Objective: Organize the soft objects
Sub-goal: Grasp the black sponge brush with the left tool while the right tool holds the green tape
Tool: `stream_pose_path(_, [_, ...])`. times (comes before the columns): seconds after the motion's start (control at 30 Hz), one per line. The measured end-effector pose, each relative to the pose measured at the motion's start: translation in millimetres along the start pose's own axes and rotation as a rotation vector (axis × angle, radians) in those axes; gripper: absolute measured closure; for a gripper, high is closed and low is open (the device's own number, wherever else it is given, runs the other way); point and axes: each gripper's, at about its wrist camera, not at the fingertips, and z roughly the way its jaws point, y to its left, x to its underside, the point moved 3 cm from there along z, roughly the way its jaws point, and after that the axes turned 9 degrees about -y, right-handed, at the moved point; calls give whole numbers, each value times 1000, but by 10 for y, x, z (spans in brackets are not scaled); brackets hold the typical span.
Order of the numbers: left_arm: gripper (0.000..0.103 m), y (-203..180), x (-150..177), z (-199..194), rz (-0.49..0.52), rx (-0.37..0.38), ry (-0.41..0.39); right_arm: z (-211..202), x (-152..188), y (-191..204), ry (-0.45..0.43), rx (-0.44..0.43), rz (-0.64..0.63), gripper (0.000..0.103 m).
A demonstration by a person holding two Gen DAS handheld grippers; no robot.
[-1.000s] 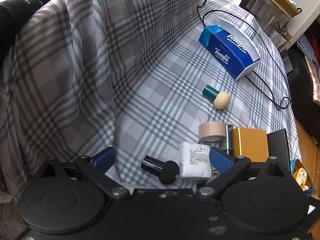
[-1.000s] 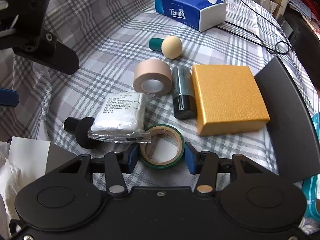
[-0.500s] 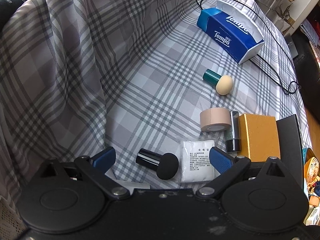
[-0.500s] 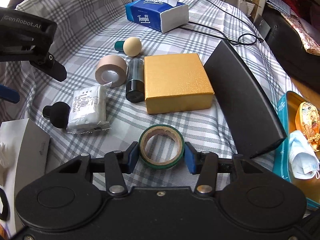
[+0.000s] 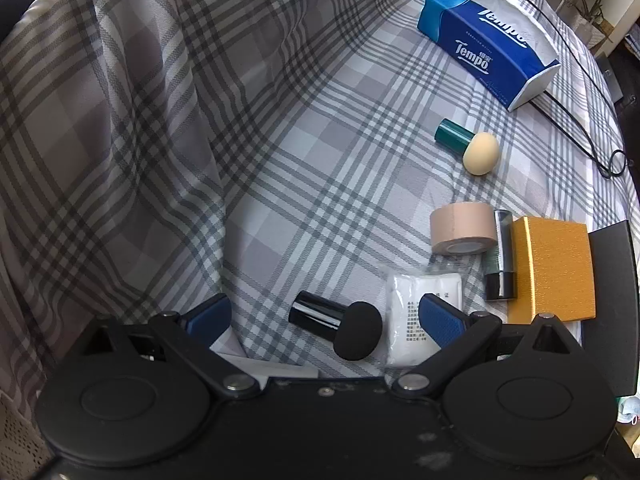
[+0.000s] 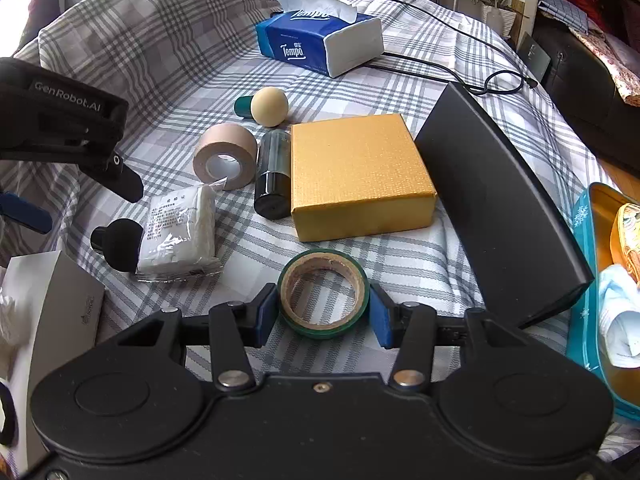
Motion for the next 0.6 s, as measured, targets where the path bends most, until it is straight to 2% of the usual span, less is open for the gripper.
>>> stream_pose_path(0.23, [5,-32,88,110,31,-36,31,-18,-5,-64,11,-5,41,54])
stream_pose_path(0.43, [11,-91,127,203,59,-30,32,-23,-3,-77,13,2,47,54])
stream_pose_path(0.6, [21,-82,116,210,53,-7,27,-23,6,-61,12,7,35,54])
